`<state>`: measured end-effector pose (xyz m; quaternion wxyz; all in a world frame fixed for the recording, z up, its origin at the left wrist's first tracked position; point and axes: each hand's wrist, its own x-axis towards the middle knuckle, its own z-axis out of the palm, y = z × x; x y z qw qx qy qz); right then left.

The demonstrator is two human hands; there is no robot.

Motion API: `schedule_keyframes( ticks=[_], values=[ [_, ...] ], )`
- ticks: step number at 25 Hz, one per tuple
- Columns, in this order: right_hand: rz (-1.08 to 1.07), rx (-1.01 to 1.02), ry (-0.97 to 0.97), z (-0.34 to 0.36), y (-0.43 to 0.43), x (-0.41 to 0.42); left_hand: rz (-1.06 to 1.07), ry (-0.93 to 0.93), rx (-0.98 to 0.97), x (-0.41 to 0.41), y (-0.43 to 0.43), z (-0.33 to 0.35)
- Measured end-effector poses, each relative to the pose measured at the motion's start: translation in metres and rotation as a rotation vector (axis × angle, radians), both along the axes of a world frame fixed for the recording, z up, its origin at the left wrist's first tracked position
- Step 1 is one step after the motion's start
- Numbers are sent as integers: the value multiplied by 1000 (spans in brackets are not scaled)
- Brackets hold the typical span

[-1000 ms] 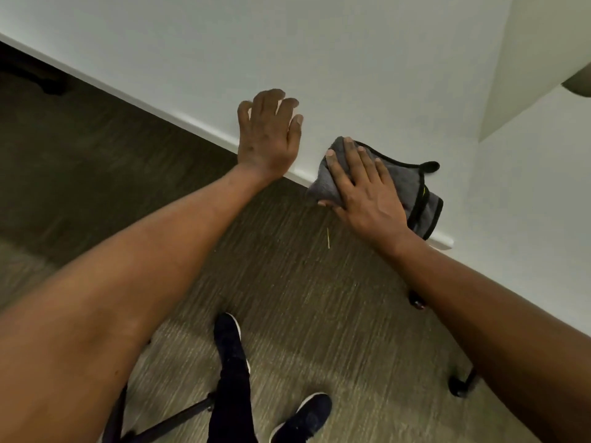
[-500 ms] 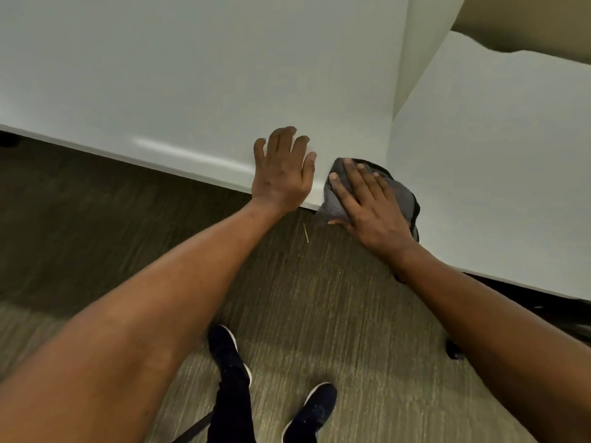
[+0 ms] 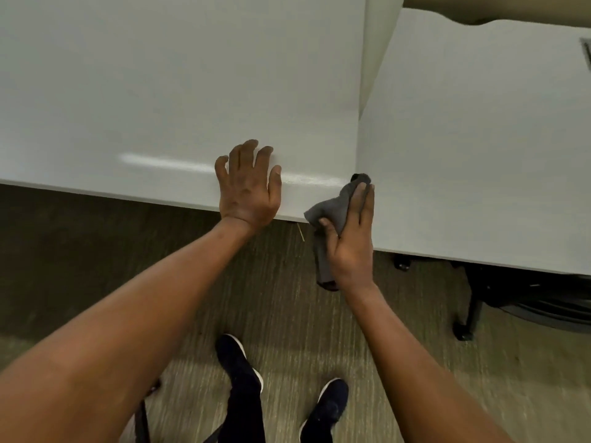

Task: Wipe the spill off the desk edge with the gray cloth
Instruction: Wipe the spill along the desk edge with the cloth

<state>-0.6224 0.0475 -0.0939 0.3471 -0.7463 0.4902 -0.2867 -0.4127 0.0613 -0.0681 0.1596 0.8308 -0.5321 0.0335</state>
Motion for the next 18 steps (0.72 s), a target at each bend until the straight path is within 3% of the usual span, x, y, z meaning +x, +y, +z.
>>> schedule_keyframes(
  ticks=[4, 8, 13, 18],
  values=[
    [-261, 254, -261, 6, 10, 18, -10, -18, 3, 1, -3, -3],
    [-483, 410, -271, 18, -3, 33, -16, -37, -21, 2, -5, -5],
    [-352, 533, 1, 26, -46, 32, -17, -44, -44, 2, -3, -6],
    [-285, 525, -17, 37, -151, 66, -7, -50, -37, 1, -4, -5]
  ],
)
